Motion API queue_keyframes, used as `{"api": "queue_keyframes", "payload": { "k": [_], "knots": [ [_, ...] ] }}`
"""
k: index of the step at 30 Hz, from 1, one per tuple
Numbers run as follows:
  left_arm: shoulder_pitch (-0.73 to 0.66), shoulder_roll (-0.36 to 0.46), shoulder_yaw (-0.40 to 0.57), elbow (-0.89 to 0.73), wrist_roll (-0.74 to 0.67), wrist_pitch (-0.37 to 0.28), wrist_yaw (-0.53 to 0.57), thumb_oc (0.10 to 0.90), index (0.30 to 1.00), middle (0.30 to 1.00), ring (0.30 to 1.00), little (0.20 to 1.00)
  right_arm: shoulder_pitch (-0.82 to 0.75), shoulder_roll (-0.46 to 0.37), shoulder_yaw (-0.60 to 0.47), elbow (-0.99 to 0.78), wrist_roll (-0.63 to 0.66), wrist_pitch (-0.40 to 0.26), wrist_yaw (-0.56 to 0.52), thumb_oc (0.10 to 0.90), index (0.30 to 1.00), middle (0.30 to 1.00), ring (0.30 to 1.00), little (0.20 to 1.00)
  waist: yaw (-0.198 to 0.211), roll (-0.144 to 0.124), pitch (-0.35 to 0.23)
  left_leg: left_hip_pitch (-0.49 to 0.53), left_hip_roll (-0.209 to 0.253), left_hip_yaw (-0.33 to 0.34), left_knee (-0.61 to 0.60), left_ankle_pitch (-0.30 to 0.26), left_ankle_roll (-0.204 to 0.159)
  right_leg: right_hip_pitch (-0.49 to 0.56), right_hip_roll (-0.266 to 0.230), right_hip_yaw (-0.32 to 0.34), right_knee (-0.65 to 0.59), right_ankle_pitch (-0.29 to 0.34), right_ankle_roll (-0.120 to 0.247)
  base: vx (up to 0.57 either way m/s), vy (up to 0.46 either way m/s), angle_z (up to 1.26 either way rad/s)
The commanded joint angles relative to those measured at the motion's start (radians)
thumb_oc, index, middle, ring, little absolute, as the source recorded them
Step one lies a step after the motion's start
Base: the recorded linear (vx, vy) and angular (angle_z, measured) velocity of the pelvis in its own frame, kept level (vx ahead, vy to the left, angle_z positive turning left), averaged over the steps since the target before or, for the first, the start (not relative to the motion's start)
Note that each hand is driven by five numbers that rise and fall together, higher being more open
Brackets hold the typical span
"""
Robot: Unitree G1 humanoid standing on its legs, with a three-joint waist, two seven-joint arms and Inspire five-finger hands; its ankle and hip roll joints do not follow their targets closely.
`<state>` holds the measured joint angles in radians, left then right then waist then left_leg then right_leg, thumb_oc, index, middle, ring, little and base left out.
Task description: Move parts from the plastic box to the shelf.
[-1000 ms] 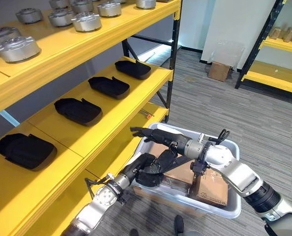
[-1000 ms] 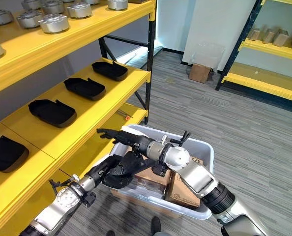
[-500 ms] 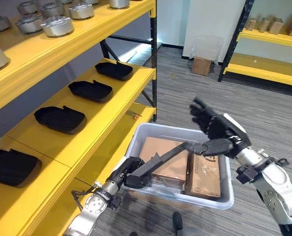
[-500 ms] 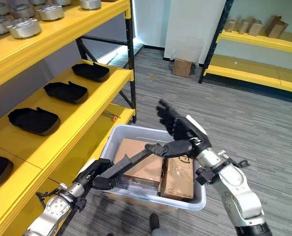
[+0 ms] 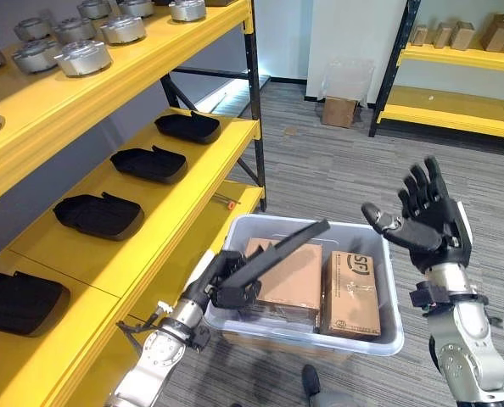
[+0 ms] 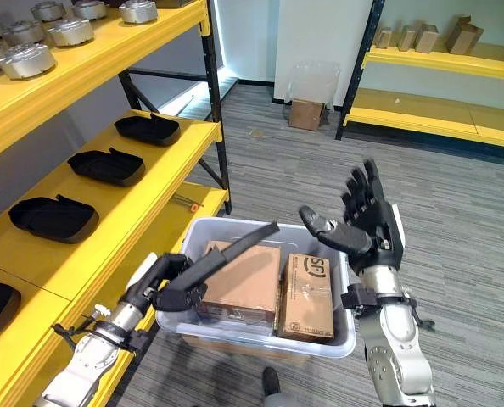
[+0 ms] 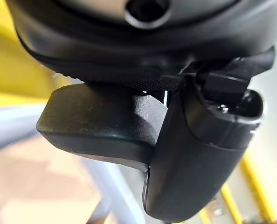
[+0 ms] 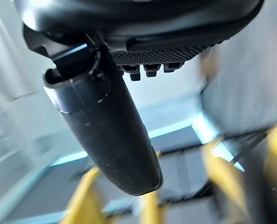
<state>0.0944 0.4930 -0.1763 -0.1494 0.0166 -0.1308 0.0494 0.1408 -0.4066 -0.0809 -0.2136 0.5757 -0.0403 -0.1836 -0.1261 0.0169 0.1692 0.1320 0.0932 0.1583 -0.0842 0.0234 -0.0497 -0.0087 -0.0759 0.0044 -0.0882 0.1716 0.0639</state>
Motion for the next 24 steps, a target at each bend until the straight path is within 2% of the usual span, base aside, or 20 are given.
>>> {"api": "queue_keyframes", "payload": {
  "k": [1, 6, 10, 11, 14, 15, 17, 20, 21, 22, 24],
  "knots": [
    [-0.121, 0.049, 0.102, -0.110, 0.043, -0.119, 0.098, 0.400, 0.300, 0.300, 0.300, 0.300, -0.092, -0.035, -0.001, -0.091, -0.057, -0.078, -0.028, 0.900, 1.000, 1.000, 1.000, 1.000, 0.016, -0.025, -0.052, 0.000, 0.018, -0.052, -0.003, -0.033, 0.005, 0.101, -0.062, -0.013, 0.001, -0.097, 0.068, 0.01, 0.105, 0.06],
    [-0.110, 0.052, 0.124, -0.154, 0.070, -0.125, 0.100, 0.400, 0.300, 0.300, 0.300, 0.300, -0.100, -0.032, 0.037, -0.075, -0.076, -0.035, -0.053, 0.900, 1.000, 1.000, 1.000, 1.000, 0.037, -0.029, -0.054, -0.013, 0.001, -0.069, -0.003, -0.035, 0.009, 0.104, -0.073, -0.033, 0.001, -0.096, 0.075, 0.00, 0.146, 0.12],
    [-0.097, 0.046, 0.136, -0.176, 0.081, -0.126, 0.113, 0.400, 0.300, 0.300, 0.300, 0.300, -0.105, -0.020, 0.063, -0.058, -0.041, -0.015, -0.072, 0.900, 1.000, 1.000, 1.000, 1.000, 0.056, -0.039, -0.056, -0.025, -0.020, -0.082, -0.003, -0.037, 0.018, 0.106, -0.087, -0.048, 0.001, -0.091, 0.085, -0.01, 0.228, 0.23],
    [-0.097, 0.048, 0.142, -0.178, 0.091, -0.127, 0.124, 0.400, 0.300, 0.300, 0.300, 0.300, -0.104, -0.013, 0.074, -0.060, -0.036, -0.009, -0.064, 0.900, 1.000, 1.000, 1.000, 1.000, 0.066, -0.045, -0.053, -0.031, -0.038, -0.090, -0.003, -0.039, 0.031, 0.110, -0.097, -0.059, 0.001, -0.086, 0.091, -0.02, 0.274, 0.12],
    [-0.097, 0.051, 0.149, -0.182, 0.115, -0.125, 0.129, 0.400, 0.300, 0.300, 0.300, 0.300, -0.107, -0.001, 0.094, -0.059, -0.030, -0.012, -0.053, 0.900, 1.000, 1.000, 1.000, 1.000, 0.076, -0.050, -0.046, -0.037, -0.054, -0.093, -0.003, -0.038, 0.044, 0.111, -0.109, -0.077, 0.005, -0.079, 0.098, -0.06, 0.198, 0.15],
    [-0.099, 0.056, 0.150, -0.181, 0.140, -0.116, 0.144, 0.400, 0.300, 0.300, 0.300, 0.300, -0.116, 0.010, 0.116, -0.054, -0.021, -0.015, -0.044, 0.900, 1.000, 1.000, 1.000, 1.000, 0.085, -0.050, -0.037, -0.037, -0.063, -0.089, -0.003, -0.038, 0.054, 0.097, -0.114, -0.101, 0.035, -0.080, 0.103, -0.14, 0.177, 0.16],
    [-0.100, 0.066, 0.154, -0.177, 0.150, -0.109, 0.157, 0.400, 0.300, 0.300, 0.300, 0.300, -0.123, 0.021, 0.131, -0.041, -0.017, -0.019, -0.026, 0.900, 1.000, 1.000, 1.000, 1.000, 0.090, -0.045, -0.029, -0.036, -0.065, -0.087, -0.003, -0.037, 0.063, 0.077, -0.108, -0.109, 0.093, -0.104, 0.099, -0.12, 0.083, 0.01],
    [-0.110, 0.070, 0.149, -0.168, 0.147, -0.118, 0.158, 0.400, 0.300, 0.300, 0.300, 0.300, -0.126, 0.028, 0.139, -0.038, -0.026, -0.030, -0.023, 0.900, 1.000, 1.000, 1.000, 1.000, 0.088, -0.036, -0.022, -0.043, -0.072, -0.119, -0.003, -0.030, 0.078, 0.065, -0.063, -0.067, 0.180, -0.155, 0.079, -0.07, 0.020, 0.09],
    [-0.126, 0.069, 0.135, -0.157, 0.145, -0.129, 0.156, 0.400, 0.300, 0.300, 0.300, 0.300, -0.114, 0.027, 0.132, -0.046, -0.036, -0.044, -0.038, 0.900, 1.000, 1.000, 1.000, 1.000, 0.074, -0.039, -0.018, -0.054, -0.099, -0.169, -0.003, -0.020, 0.094, 0.054, 0.008, -0.009, 0.248, -0.172, 0.051, -0.12, -0.028, 0.72],
    [-0.135, 0.072, 0.132, -0.152, 0.143, -0.133, 0.159, 0.400, 0.300, 0.300, 0.300, 0.300, -0.114, 0.023, 0.127, -0.050, -0.031, -0.051, -0.044, 0.900, 1.000, 1.000, 1.000, 1.000, 0.070, -0.042, -0.012, -0.066, -0.116, -0.200, -0.003, 0.000, 0.099, 0.034, 0.057, 0.012, 0.296, -0.154, 0.038, -0.15, -0.066, 1.22],
    [-0.131, 0.075, 0.135, -0.140, 0.156, -0.147, 0.192, 0.400, 0.300, 0.300, 0.300, 0.300, -0.122, 0.022, 0.127, -0.039, -0.016, -0.061, -0.026, 0.900, 1.000, 1.000, 1.000, 1.000, 0.064, -0.044, -0.002, -0.072, -0.137, -0.248, -0.003, 0.018, 0.102, -0.002, 0.124, 0.058, 0.362, -0.138, 0.023, -0.12, -0.091, 1.24]
  ]
}}
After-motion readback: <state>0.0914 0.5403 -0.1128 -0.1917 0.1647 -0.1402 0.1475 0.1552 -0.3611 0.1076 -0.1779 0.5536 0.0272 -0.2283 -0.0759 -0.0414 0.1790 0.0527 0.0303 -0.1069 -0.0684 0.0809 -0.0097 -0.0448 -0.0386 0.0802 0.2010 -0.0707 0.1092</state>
